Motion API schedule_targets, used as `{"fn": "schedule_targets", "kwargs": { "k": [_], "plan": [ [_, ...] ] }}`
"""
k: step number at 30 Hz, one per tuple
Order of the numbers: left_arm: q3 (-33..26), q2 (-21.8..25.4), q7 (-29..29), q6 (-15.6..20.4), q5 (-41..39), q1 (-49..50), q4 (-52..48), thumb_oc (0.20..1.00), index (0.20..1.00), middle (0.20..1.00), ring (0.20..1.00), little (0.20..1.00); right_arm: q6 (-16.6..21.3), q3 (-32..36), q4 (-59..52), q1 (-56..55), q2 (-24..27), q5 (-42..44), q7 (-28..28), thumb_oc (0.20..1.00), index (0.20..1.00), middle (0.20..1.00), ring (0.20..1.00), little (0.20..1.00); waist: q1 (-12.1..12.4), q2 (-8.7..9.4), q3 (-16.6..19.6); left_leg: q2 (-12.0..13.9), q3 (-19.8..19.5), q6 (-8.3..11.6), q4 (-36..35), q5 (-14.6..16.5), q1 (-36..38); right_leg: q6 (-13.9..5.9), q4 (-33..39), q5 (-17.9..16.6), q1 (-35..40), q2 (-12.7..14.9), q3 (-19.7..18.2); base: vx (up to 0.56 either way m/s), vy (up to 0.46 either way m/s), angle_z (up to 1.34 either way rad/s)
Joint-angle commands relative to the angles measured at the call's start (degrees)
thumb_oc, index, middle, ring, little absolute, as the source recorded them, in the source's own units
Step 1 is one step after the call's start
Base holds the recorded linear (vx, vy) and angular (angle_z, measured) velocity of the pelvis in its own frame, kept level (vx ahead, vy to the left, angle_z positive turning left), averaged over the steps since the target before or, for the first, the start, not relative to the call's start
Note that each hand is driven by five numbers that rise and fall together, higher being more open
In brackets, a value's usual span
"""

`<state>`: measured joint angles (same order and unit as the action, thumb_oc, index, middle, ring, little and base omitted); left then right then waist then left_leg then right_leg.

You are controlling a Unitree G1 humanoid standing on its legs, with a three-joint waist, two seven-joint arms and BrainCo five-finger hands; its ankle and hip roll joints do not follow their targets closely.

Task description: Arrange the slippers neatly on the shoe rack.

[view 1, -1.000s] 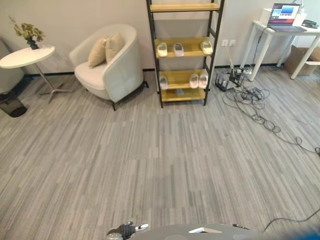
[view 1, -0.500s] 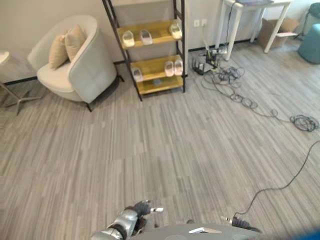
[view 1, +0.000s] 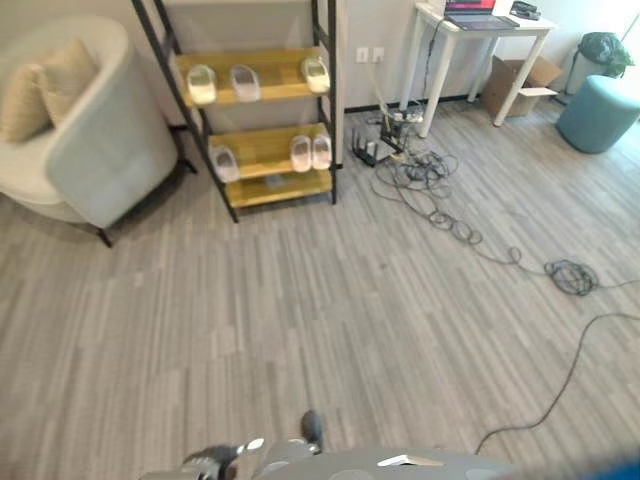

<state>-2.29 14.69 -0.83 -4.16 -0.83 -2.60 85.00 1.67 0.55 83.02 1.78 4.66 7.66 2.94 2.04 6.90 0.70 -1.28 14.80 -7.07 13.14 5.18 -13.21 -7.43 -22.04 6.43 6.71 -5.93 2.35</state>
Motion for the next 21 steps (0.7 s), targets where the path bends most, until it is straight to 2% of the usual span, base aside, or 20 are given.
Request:
{"fn": "schedule_targets", "kwargs": {
  "k": [1, 2, 3, 4, 5, 6, 7, 9, 10, 11, 13, 14, 16, 17, 18, 19, 20, 21],
  "plan": [
    [0.9, -4.7, -1.3, 1.3, -1.3, -0.9, -2.2, 1.000, 1.000, 1.000, 1.000, 1.000, 2.5, 3.2, -5.7, 1.6, 0.4, 1.6, -0.3, 1.000, 1.000, 1.000, 1.000, 1.000, 1.4, -2.87, 2.9, -0.6, -5.7, 3.14, -6.2, -2.6, 1.3, -1.86, -15.2, -17.2, -7.9, 3.0, -2.0, 0.83, 0.303, 1.11],
    [1.2, -6.3, -2.3, 1.9, -2.2, -3.1, -5.2, 1.000, 1.000, 1.000, 1.000, 1.000, 2.4, 3.5, -5.4, 1.2, 0.7, 1.7, 0.4, 1.000, 1.000, 1.000, 1.000, 1.000, 0.0, -4.93, 2.3, -0.1, -8.3, 2.75, -9.3, -1.8, 5.7, 0.98, -22.3, -11.7, -17.7, 3.7, -0.2, 0.70, 0.221, 0.97],
    [1.6, -7.1, -2.7, 2.3, -2.6, -3.8, -6.2, 1.000, 1.000, 1.000, 1.000, 1.000, 2.4, 3.4, -5.4, 0.6, 0.7, 1.5, 0.7, 1.000, 1.000, 1.000, 1.000, 1.000, -0.6, -5.76, 1.9, -0.3, -9.7, 2.60, -10.4, -1.3, 7.9, 2.20, -21.9, -9.1, -21.8, 4.6, 0.2, 0.53, 0.153, 0.58],
    [1.6, -7.1, -2.7, 2.2, -2.6, -3.9, -6.2, 1.000, 1.000, 1.000, 1.000, 1.000, 2.4, 3.4, -5.4, 0.6, 0.7, 1.5, 0.7, 1.000, 1.000, 1.000, 1.000, 1.000, -0.6, -5.85, 1.9, -0.2, -9.7, 2.62, -10.5, -1.4, 7.8, 2.22, -21.8, -9.2, -21.9, 4.5, 0.2, 0.41, 0.065, 0.49],
    [1.8, -8.2, -3.1, 2.6, -3.1, -4.4, -7.9, 1.000, 1.000, 1.000, 1.000, 1.000, 2.3, 3.2, -5.5, -0.1, 0.7, 1.2, 0.7, 1.000, 1.000, 1.000, 1.000, 1.000, -1.7, -6.58, 1.4, -0.7, -11.3, 2.44, -11.2, -0.4, 10.4, 4.02, -18.0, -5.8, -24.8, 6.2, 1.2, 0.42, 0.024, 0.66],
    [2.5, -9.1, -3.0, 3.0, -3.1, -4.7, -9.0, 1.000, 1.000, 1.000, 1.000, 1.000, 2.2, 3.1, -5.6, -0.6, 0.8, 1.0, 0.6, 1.000, 1.000, 1.000, 1.000, 1.000, -2.9, -6.90, 1.0, -1.1, -13.2, 2.46, -11.1, 0.4, 12.0, 4.81, -13.1, -3.9, -25.4, 6.9, 1.1, 0.69, -0.001, 1.19],
    [3.4, -10.0, -2.9, 3.1, -3.1, -5.3, -9.9, 1.000, 1.000, 1.000, 1.000, 1.000, 2.0, 3.0, -5.3, -1.5, 0.9, 0.5, 0.5, 1.000, 1.000, 1.000, 1.000, 1.000, -4.4, -7.16, 0.8, -1.7, -15.4, 2.46, -10.9, 1.6, 14.0, 4.95, -5.3, -4.0, -26.4, 6.5, -1.5, 0.66, -0.070, 1.36],
    [4.3, -10.7, -2.8, 3.0, -2.7, -5.6, -10.1, 1.000, 1.000, 1.000, 1.000, 1.000, 1.5, 3.5, -4.4, -2.4, 1.2, 0.7, 0.3, 1.000, 1.000, 1.000, 1.000, 1.000, -6.1, -6.44, 0.7, -2.4, -18.5, 3.10, -10.2, 3.7, 16.9, 3.35, 9.3, -6.6, -25.2, 6.6, -8.6, 0.55, -0.109, 1.19],
    [4.3, -10.7, -2.8, 3.0, -2.7, -5.6, -10.1, 1.000, 1.000, 1.000, 1.000, 1.000, 1.5, 3.5, -4.4, -2.4, 1.3, 0.7, 0.3, 1.000, 1.000, 1.000, 1.000, 1.000, -6.1, -6.48, 0.6, -2.4, -18.5, 3.10, -10.2, 3.7, 17.0, 3.36, 9.4, -6.6, -25.0, 6.6, -8.6, 0.63, -0.193, 0.98],
    [3.7, -11.1, -3.4, 2.5, -3.2, -5.7, -8.6, 1.000, 1.000, 1.000, 1.000, 1.000, 1.1, 3.9, -3.1, -3.3, 1.0, 0.8, -0.1, 1.000, 1.000, 1.000, 1.000, 1.000, -6.7, -5.84, 0.6, -2.4, -20.5, 3.48, -9.7, 5.9, 20.0, 1.33, 16.3, -10.6, -26.2, 7.8, -12.5, 0.61, -0.227, 1.56],
    [2.1, -11.4, -4.2, 2.3, -4.0, -4.3, -5.6, 1.000, 1.000, 1.000, 1.000, 1.000, 0.7, 3.3, -1.3, -3.7, 1.1, 0.5, 0.1, 1.000, 1.000, 1.000, 1.000, 1.000, -7.3, -5.86, 0.7, -1.1, -22.9, 4.47, -7.5, 7.3, 23.2, 1.00, 13.7, -11.4, -24.8, 7.5, -10.7, 0.69, -0.326, 1.31],
    [1.5, -11.0, -4.5, 2.9, -4.3, -3.1, -4.2, 1.000, 1.000, 1.000, 1.000, 1.000, 0.8, 3.1, -0.5, -3.8, 1.3, -0.2, 0.1, 1.000, 1.000, 1.000, 1.000, 1.000, -7.3, -5.39, 1.3, -0.7, -23.0, 5.37, -3.6, 6.3, 22.6, 2.20, 12.7, -12.3, -23.5, 7.3, -11.1, 0.55, -0.369, 0.40],
    [-2.0, -9.6, -5.8, 3.4, -6.0, -1.7, -2.5, 1.000, 1.000, 1.000, 1.000, 1.000, 1.1, 3.9, 0.8, -3.9, 1.8, 0.2, 0.8, 1.000, 1.000, 1.000, 1.000, 1.000, -7.2, -4.82, 1.6, 1.5, -21.1, 9.18, 12.6, 0.9, 17.0, 4.81, 12.9, -11.8, -19.0, 6.8, -9.2, 0.46, -0.380, 0.44],
    [-3.7, -8.6, -7.0, 4.4, -7.0, -1.1, -2.5, 1.000, 1.000, 1.000, 1.000, 1.000, 1.2, 4.1, 0.6, -3.3, 2.1, 0.3, 0.9, 1.000, 1.000, 1.000, 1.000, 1.000, -6.6, -3.83, 1.3, 3.6, -19.0, 9.13, 21.0, -0.1, 13.4, 6.33, 13.1, -10.0, -16.6, 6.6, -7.7, 0.46, -0.412, 0.82],
    [-6.5, -7.6, -7.5, 5.3, -9.1, -0.4, -2.7, 1.000, 1.000, 1.000, 1.000, 1.000, 1.3, 3.9, 0.1, -2.1, 3.4, -0.4, 1.7, 1.000, 1.000, 1.000, 1.000, 1.000, -5.5, -2.64, 1.1, 7.2, -14.6, 6.68, 23.2, 2.4, 8.9, 7.92, 13.2, -7.2, -13.9, 6.4, -5.7, 0.33, -0.299, 0.82],
    [-6.5, -7.6, -7.5, 5.3, -9.1, -0.4, -2.7, 1.000, 1.000, 1.000, 1.000, 1.000, 1.3, 3.9, 0.1, -2.1, 3.4, -0.4, 1.7, 1.000, 1.000, 1.000, 1.000, 1.000, -5.6, -2.49, 1.2, 7.0, -14.6, 6.67, 23.0, 2.2, 8.8, 7.91, 13.3, -7.3, -14.0, 6.6, -5.7, 0.32, -0.213, 0.73],
    [-7.9, -7.7, -6.1, 5.3, -10.5, 0.2, -2.6, 1.000, 1.000, 1.000, 1.000, 1.000, 1.5, 3.7, 0.1, -2.1, 4.0, -0.7, 2.7, 1.000, 1.000, 1.000, 1.000, 1.000, -4.9, -1.96, 1.3, 7.9, -12.6, 6.00, 20.5, 4.9, 7.1, 8.16, 13.7, -6.2, -12.2, 6.7, -4.7, 0.24, -0.072, 0.38],
    [-9.2, -7.8, -4.5, 5.0, -11.6, 1.0, -3.1, 1.000, 1.000, 1.000, 1.000, 1.000, 1.8, 3.9, 0.1, -2.3, 4.6, -0.8, 3.2, 1.000, 1.000, 1.000, 1.000, 1.000, -4.6, -1.36, 1.2, 8.0, -11.2, 6.27, 17.1, 6.4, 6.2, 8.52, 14.5, -5.8, -10.7, 7.1, -3.7, 0.37, -0.086, 0.25]
  ]
}}
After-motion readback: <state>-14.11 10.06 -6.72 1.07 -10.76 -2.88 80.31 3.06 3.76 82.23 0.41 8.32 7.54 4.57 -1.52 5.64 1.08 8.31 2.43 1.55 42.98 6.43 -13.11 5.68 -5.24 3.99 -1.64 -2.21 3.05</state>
